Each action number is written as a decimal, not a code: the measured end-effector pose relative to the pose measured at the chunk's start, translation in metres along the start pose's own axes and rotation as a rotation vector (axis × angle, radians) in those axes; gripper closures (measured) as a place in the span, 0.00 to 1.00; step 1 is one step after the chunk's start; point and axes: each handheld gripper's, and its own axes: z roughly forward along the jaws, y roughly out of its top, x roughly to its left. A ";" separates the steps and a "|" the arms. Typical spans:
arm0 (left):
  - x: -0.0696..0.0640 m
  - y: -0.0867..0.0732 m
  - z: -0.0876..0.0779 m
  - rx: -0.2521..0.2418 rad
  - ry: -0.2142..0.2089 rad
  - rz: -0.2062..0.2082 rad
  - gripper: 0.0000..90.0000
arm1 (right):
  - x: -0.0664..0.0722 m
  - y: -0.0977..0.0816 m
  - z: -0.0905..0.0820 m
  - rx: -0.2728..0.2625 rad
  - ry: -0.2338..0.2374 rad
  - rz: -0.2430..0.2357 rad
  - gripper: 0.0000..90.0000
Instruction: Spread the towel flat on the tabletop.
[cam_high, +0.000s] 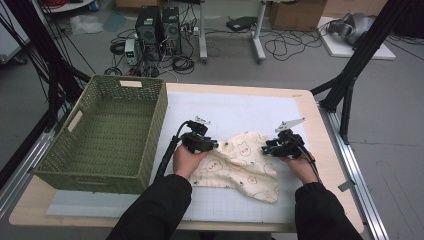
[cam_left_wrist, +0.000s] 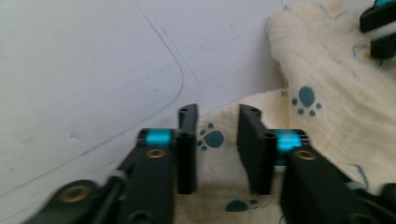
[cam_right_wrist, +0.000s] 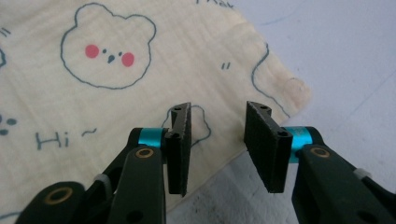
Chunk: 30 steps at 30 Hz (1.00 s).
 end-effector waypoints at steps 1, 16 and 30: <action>-0.002 -0.002 0.004 0.027 0.015 0.024 0.86 | 0.000 0.001 0.001 -0.007 -0.004 -0.007 0.73; -0.001 0.005 -0.049 -0.291 0.216 0.016 0.99 | 0.010 0.028 -0.019 -0.104 -0.072 -0.073 0.99; 0.009 -0.017 -0.039 -0.183 0.184 0.003 0.74 | 0.019 0.019 -0.021 -0.102 0.015 -0.034 0.69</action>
